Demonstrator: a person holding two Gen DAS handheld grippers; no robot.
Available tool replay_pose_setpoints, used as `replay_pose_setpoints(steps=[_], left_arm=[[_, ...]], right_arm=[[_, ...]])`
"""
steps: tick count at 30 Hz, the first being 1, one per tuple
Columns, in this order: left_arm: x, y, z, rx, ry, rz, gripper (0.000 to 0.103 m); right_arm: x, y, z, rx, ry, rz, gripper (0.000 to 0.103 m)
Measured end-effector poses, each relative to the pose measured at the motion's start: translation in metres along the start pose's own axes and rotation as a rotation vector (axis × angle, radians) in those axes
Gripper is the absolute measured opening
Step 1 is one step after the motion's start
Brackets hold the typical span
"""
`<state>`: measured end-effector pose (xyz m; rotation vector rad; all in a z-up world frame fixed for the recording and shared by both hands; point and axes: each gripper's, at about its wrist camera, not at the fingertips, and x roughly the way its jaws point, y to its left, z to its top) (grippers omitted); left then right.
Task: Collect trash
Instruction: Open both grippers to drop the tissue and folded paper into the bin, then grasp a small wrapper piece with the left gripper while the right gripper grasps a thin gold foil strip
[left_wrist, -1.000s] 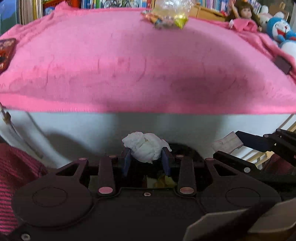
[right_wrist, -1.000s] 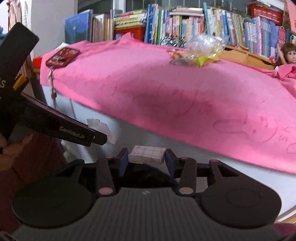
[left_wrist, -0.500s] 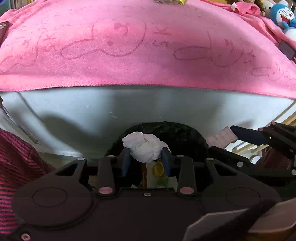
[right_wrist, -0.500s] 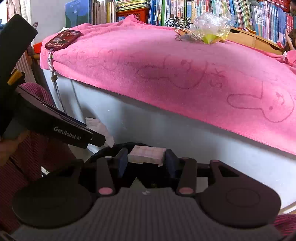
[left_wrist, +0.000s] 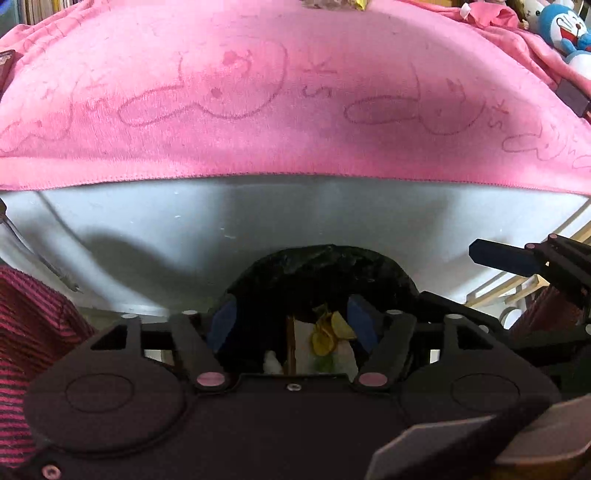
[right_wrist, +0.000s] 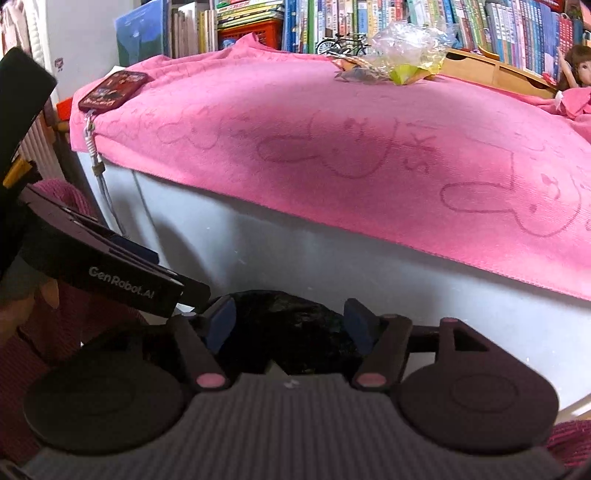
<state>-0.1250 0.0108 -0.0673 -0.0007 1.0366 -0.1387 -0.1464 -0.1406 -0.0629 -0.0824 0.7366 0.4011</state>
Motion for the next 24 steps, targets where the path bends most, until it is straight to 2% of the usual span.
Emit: replay_pose_setpoints(steps=[3, 6, 8, 15, 18, 21, 24], left_arm=[[-0.009, 0.0, 0.005, 0.003, -0.02, -0.007, 0.076], [-0.028, 0.001, 0.015, 0.002, -0.063, -0.035, 0.081], [-0.044, 0.002, 0.024, 0.008, -0.124, -0.046, 0.087], [-0.082, 0.003, 0.068, 0.043, -0.35, -0.028, 0.095], [-0.084, 0.002, 0.092, 0.047, -0.418, -0.029, 0.098], [-0.076, -0.002, 0.12, 0.052, -0.442, -0.026, 0.098], [-0.062, -0.005, 0.155, 0.032, -0.462, -0.044, 0.098]], right_arm=[[-0.006, -0.006, 0.005, 0.04, -0.019, 0.017, 0.077], [-0.021, -0.012, 0.017, 0.071, -0.073, 0.034, 0.077], [-0.03, -0.018, 0.028, 0.084, -0.112, 0.041, 0.077], [-0.048, -0.049, 0.073, 0.112, -0.242, -0.024, 0.078], [-0.048, -0.062, 0.092, 0.116, -0.284, -0.062, 0.078], [-0.04, -0.076, 0.112, 0.117, -0.302, -0.102, 0.078], [-0.026, -0.099, 0.133, 0.175, -0.303, -0.109, 0.078]])
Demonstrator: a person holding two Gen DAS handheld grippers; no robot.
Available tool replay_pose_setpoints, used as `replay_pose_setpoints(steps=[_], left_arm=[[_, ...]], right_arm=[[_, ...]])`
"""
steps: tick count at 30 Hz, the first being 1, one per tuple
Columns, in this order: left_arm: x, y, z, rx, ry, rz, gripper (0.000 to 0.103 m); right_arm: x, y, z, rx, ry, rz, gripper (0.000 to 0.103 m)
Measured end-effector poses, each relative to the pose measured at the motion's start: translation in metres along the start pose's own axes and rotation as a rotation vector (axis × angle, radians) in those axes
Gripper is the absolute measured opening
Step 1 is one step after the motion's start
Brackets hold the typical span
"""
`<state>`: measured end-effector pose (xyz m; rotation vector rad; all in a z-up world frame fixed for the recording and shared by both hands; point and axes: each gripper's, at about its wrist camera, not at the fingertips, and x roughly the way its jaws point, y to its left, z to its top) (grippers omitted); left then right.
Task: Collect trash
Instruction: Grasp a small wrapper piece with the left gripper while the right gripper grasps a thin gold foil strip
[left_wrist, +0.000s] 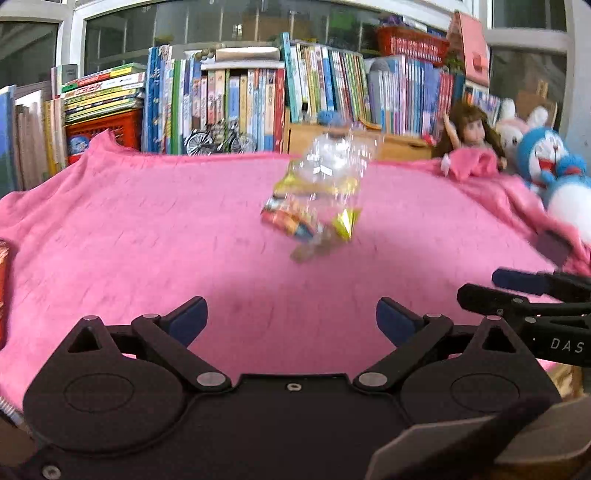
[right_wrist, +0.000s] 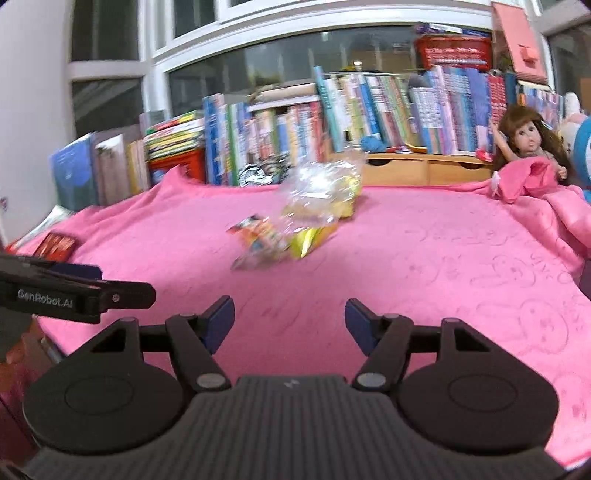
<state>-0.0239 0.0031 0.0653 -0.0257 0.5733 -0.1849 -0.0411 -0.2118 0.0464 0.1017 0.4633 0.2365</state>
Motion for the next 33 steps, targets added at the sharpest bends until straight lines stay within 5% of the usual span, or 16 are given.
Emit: replay_pose_setpoints(steps=[7, 17, 20, 22, 25, 33], left_arm=[[0.075, -0.011, 0.029, -0.027, -0.025, -0.013, 0.098], [0.165, -0.029, 0.038, 0.002, 0.028, 0.015, 0.097], [0.181, -0.03, 0.041, 0.005, 0.046, 0.006, 0.082], [0.186, -0.027, 0.041, -0.009, 0.078, -0.014, 0.05], [0.181, -0.024, 0.039, -0.018, 0.064, 0.02, 0.022], [0.148, -0.008, 0.033, -0.047, 0.033, 0.043, 0.022]], right_arm=[[0.07, -0.041, 0.037, 0.162, 0.12, 0.01, 0.078], [0.142, -0.055, 0.068, 0.204, 0.224, -0.007, 0.078], [0.153, -0.05, 0.069, 0.198, 0.24, -0.007, 0.078], [0.159, -0.048, 0.071, 0.194, 0.248, -0.005, 0.078], [0.17, -0.043, 0.074, 0.19, 0.261, 0.003, 0.077], [0.199, -0.017, 0.074, 0.145, 0.291, 0.015, 0.077]])
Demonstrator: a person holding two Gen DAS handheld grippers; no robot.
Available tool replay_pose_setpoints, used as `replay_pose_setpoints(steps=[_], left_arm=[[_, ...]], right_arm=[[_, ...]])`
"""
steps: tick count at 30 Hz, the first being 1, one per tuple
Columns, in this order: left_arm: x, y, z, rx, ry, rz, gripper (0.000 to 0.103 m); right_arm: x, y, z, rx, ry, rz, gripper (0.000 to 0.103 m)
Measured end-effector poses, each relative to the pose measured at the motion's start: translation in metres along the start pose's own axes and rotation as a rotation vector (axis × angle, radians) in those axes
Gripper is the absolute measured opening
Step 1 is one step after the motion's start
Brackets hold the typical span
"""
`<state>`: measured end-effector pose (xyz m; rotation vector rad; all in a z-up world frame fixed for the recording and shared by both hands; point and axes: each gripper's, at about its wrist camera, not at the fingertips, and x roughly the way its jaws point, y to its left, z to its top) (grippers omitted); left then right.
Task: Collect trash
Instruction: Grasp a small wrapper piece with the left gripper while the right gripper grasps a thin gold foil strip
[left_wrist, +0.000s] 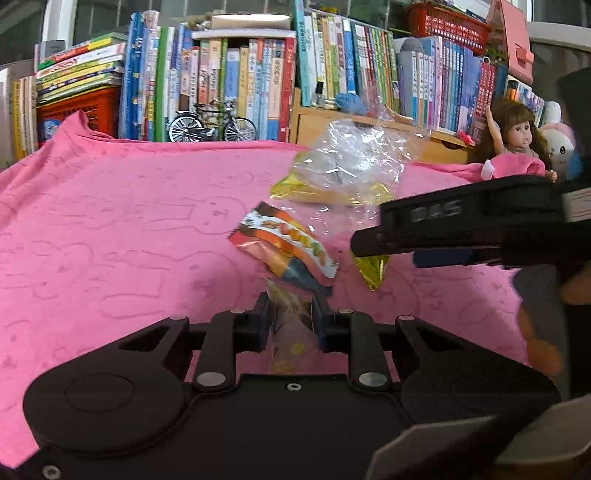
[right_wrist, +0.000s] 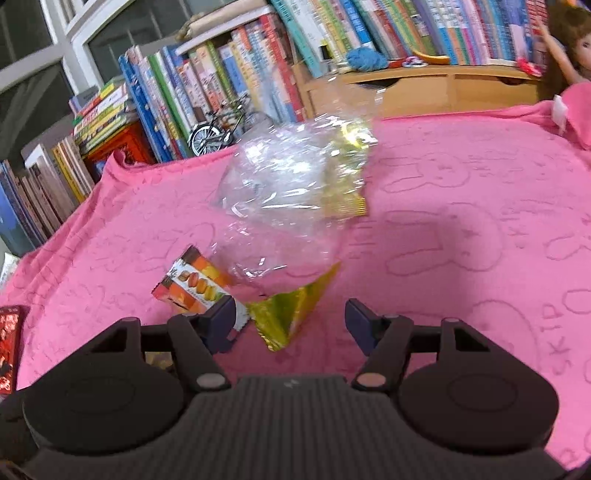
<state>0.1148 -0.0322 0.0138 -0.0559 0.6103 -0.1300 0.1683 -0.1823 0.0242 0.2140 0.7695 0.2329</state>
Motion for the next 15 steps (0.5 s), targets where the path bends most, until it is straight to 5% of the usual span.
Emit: replay_pose_setpoints(steps=[7, 15], left_arm=[[-0.026, 0.013, -0.003, 0.016, -0.025, 0.015, 0.022], [-0.049, 0.017, -0.007, 0.007, -0.038, -0.001, 0.022]], right_arm=[[0.004, 0.02, -0.017, -0.093, -0.015, -0.04, 0.023], [-0.028, 0.021, -0.037, -0.118, -0.083, -0.016, 0.013]])
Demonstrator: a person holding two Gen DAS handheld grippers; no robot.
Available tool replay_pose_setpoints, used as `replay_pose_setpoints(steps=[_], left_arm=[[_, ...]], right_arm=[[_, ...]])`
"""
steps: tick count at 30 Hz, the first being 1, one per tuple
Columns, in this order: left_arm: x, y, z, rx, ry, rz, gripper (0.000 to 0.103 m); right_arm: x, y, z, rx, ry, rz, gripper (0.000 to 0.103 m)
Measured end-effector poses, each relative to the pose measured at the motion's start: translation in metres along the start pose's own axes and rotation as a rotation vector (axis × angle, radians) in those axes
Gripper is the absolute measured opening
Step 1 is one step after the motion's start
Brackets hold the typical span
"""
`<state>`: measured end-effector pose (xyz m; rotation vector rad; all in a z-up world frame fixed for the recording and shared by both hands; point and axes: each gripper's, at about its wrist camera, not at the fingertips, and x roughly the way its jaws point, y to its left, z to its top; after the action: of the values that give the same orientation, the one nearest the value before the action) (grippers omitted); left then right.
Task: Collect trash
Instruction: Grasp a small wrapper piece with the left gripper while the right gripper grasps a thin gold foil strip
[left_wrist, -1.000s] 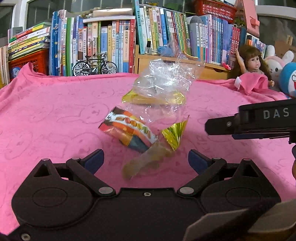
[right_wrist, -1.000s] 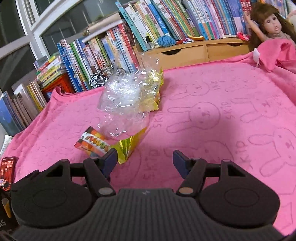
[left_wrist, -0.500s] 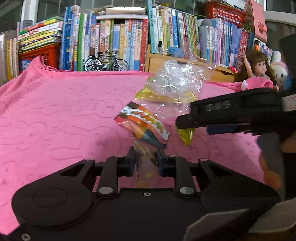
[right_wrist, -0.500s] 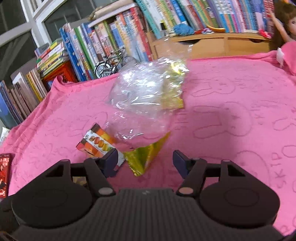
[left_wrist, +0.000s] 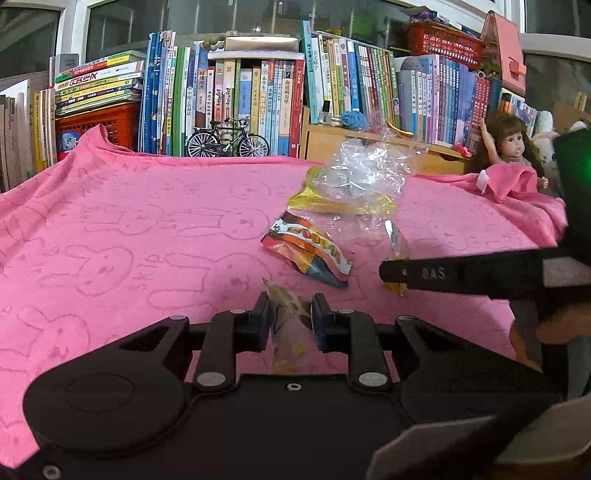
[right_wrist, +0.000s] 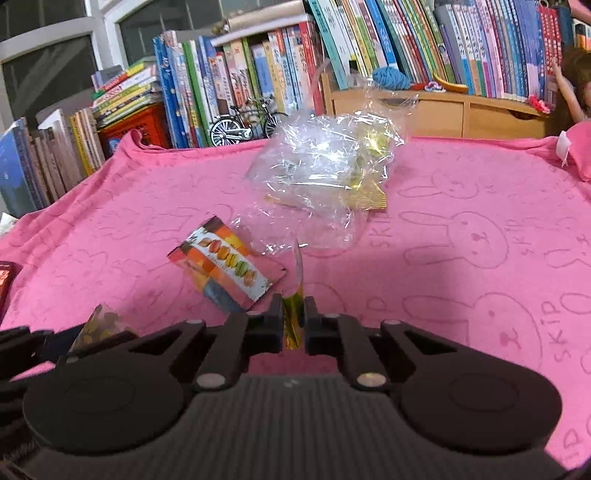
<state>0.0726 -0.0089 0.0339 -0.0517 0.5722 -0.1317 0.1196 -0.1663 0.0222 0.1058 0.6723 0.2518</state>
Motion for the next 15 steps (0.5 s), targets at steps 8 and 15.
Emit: replay_pose_setpoints(steps=[8, 15], left_arm=[[-0.027, -0.005, -0.008, 0.008, 0.002, -0.025, 0.022], [-0.056, -0.013, -0.023, 0.026, 0.013, -0.049, 0.022]], right_arm=[[-0.05, 0.005, -0.025, -0.018, -0.044, 0.066, 0.013], [-0.093, 0.01, -0.055, -0.025, -0.055, 0.116, 0.013]])
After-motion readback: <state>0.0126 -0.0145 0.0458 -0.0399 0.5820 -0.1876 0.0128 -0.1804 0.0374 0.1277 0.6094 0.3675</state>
